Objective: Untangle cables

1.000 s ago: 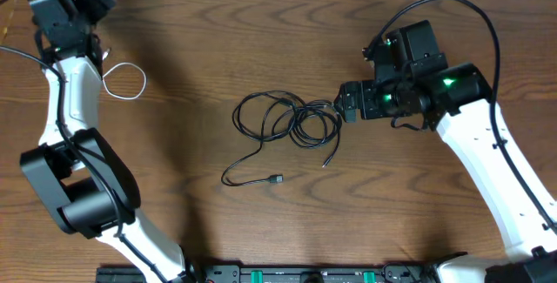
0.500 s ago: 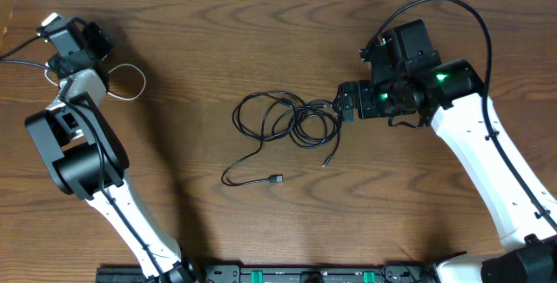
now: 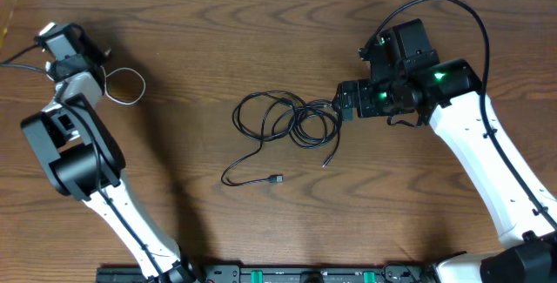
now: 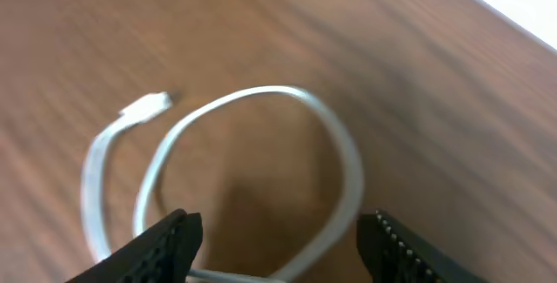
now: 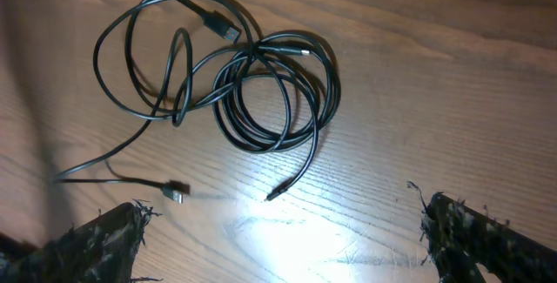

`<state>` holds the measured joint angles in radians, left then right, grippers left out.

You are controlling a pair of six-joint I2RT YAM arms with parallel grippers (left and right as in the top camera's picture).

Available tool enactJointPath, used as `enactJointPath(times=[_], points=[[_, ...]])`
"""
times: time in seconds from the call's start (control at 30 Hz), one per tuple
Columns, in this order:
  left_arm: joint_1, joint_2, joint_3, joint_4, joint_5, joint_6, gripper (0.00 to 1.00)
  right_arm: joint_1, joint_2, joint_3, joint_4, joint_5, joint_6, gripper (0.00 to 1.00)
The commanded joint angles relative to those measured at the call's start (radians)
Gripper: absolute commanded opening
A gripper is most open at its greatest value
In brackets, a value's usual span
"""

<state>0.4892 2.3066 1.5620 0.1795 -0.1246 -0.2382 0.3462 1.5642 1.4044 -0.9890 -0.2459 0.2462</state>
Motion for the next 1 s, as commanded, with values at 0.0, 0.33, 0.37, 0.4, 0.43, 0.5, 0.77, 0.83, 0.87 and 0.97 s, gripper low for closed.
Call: enactJointPath(times=[0.0,0.33,0.37,0.4,0.43,0.5,0.77,0.83,0.87,0.97], points=[[0.051,0.013,0.004,-0.031,-0.052,-0.002,0.62,0.002,0.007,0.001,0.002,0.005,0.011,0.99],[0.126,-0.014,0.004,-0.121,-0.053,-0.002,0.43,0.003,0.007,0.001,0.006,0.005,0.011,0.99],[0.13,-0.025,0.004,-0.122,-0.053,-0.002,0.42,0.003,0.007,0.001,0.006,0.005,0.011,0.99],[0.134,-0.035,0.004,-0.123,-0.053,-0.002,0.43,0.003,0.007,0.001,0.006,0.005,0.011,0.99],[0.136,-0.046,0.004,-0.123,-0.053,-0.002,0.43,0.003,0.007,0.001,0.006,0.005,0.011,0.99],[0.141,-0.071,0.004,-0.129,-0.053,-0.002,0.43,0.003,0.007,0.001,0.005,0.005,0.011,0.99],[0.146,-0.173,0.004,-0.18,-0.053,-0.002,0.61,0.003,0.007,0.001,0.006,0.005,0.011,0.99],[0.146,-0.205,0.004,-0.185,-0.053,-0.002,0.62,0.003,0.007,0.001,0.006,0.005,0.011,0.99],[0.146,-0.227,0.004,-0.193,-0.052,-0.002,0.64,0.003,0.007,0.001,0.006,0.005,0.011,0.99],[0.146,-0.296,0.004,-0.261,-0.052,-0.024,0.78,0.003,0.007,0.001,0.006,0.005,0.011,0.99]])
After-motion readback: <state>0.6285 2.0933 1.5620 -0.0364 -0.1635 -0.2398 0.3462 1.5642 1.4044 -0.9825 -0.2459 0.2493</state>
